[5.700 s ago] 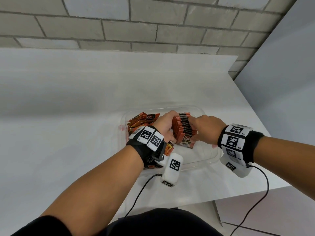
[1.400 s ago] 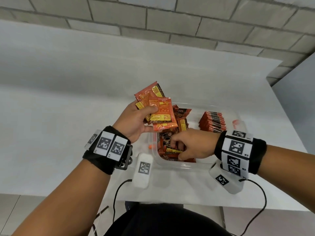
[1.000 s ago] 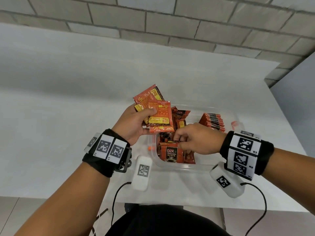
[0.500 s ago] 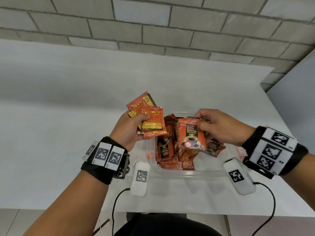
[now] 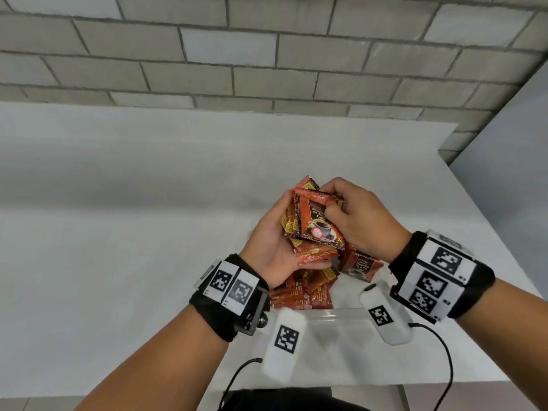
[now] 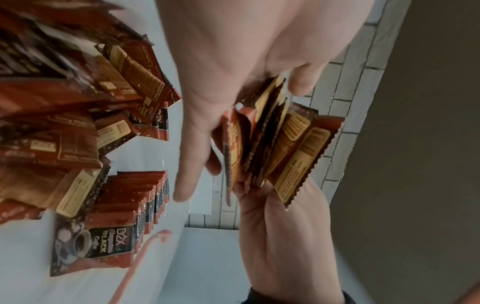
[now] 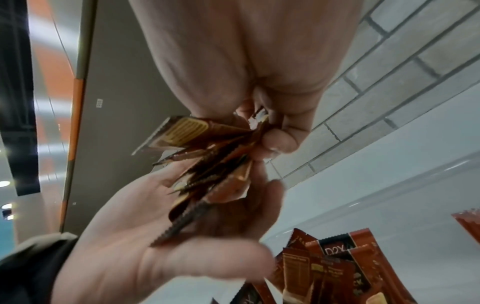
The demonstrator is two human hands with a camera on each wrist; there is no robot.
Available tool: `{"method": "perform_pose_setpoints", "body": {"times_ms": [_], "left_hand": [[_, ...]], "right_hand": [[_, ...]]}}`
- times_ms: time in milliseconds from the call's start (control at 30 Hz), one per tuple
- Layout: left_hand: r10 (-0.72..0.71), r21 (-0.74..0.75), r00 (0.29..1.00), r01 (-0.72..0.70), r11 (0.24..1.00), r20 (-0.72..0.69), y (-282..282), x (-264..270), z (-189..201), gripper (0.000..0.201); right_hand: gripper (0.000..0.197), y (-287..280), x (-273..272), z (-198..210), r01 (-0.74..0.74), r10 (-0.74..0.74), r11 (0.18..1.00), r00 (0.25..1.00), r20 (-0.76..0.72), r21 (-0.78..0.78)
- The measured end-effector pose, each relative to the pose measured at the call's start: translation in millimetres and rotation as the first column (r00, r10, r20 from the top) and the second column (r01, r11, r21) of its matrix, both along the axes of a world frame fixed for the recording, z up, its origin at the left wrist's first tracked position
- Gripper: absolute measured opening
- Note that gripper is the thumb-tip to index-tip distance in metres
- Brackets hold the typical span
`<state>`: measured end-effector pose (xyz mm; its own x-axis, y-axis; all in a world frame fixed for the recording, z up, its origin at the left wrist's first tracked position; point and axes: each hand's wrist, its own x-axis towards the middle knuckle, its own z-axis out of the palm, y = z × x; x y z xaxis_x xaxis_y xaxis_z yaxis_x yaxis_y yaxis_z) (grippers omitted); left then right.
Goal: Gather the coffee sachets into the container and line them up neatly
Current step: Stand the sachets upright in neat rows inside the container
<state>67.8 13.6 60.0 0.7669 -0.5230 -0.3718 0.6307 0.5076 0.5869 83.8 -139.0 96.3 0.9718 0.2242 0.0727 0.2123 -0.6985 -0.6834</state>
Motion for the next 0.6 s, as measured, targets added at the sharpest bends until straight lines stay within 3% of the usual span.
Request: {"method": "perform_pose_setpoints", "body": {"times_ms": [67, 233, 333, 433, 500, 600], "left_hand": [[0.001, -0.038, 1.0, -0.001, 0.999, 0.016, -3, 0, 1, 0.055], [0.028, 0.033, 0.998, -0.03, 0.999, 0.062, -9, 0, -2, 0.015], [0.056, 0.082, 0.998, -0.058, 0.995, 0.023, -12, 1, -4, 0.02], [0.071, 0.076, 0.997, -0.071, 0.995, 0.008, -12, 3, -7, 0.041], [0.066, 0.051, 0.998, -0.067, 0.996, 0.025, -12, 4, -7, 0.033], [0.072, -0.006, 0.996, -0.072, 0.997, 0.055, -13, 5, -5, 0.026]], "right_hand": [[0.019, -1, 0, -1, 0.007, -0.005, 0.999, 0.999, 0.043, -0.042], [0.023, -7, -1, -10, -0.003, 0.022, 0.992, 0.988, 0.155, -0.123], [0.031, -12, -5, -13, 0.062, -0.053, 0.997, 0.985, 0.165, -0.051], [0.053, -16, -11, -8, 0.132, -0.132, 0.978, 0.991, -0.015, 0.161], [0.071, -17, -16, -6, 0.099, -0.078, 0.979, 0.99, -0.12, 0.181], [0.067, -19, -17, -9, 0.034, 0.015, 0.97, 0.98, -0.199, 0.24]]}}
